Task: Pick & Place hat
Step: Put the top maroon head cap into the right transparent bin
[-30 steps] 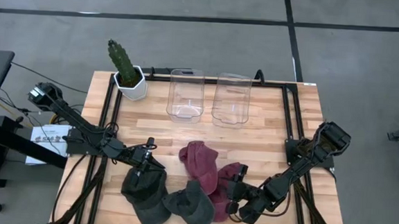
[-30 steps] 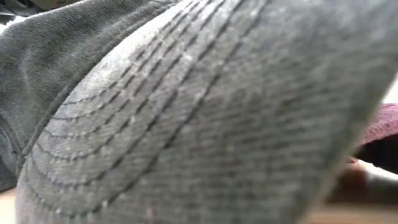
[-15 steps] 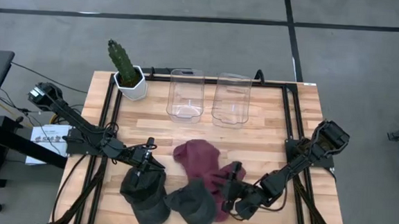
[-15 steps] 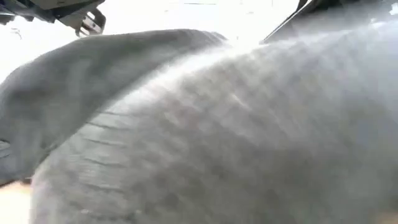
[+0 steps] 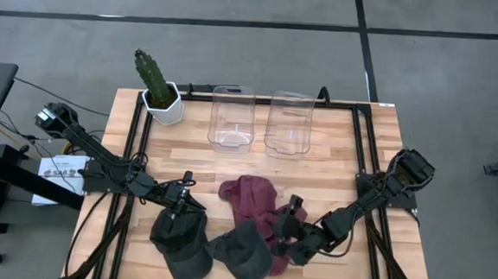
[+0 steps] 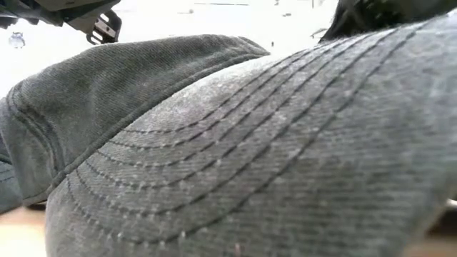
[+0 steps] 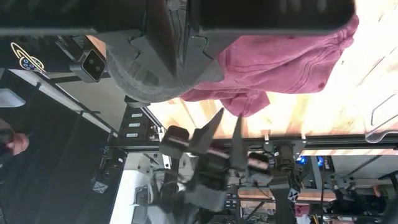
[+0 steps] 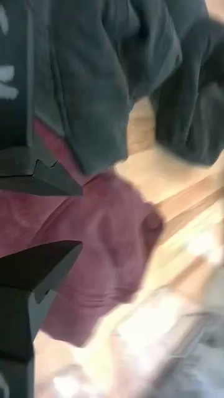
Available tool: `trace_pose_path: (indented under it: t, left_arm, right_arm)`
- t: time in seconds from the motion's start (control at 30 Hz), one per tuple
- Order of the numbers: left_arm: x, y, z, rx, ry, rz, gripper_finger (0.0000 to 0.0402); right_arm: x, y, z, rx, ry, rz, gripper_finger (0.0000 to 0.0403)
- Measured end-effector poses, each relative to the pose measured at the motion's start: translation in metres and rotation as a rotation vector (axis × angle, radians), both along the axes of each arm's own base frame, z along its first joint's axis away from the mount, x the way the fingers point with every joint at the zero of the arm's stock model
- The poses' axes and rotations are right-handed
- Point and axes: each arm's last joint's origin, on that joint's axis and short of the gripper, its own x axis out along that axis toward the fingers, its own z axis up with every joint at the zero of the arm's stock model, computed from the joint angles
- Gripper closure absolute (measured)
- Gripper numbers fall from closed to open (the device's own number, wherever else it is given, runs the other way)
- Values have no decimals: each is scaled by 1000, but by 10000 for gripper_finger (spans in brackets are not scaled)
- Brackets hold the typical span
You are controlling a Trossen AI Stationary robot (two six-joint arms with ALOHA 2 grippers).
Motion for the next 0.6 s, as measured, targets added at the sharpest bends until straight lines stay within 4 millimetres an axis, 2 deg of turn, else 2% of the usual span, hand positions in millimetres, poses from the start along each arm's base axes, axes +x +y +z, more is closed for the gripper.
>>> trace_pose_path:
  t: [0.27,0.47,0.6]
  left_arm:
    - [0,0,0,0,0,0,376]
    - [0,0,0,0,0,0,376]
    - [0,0,0,-18,5,3,376]
  right_arm:
    - [7,-32,-10,222,63,-228,285]
    - [6,-35,-11,264,72,-273,284]
    - [-3,-39,-5,303,115,-311,273]
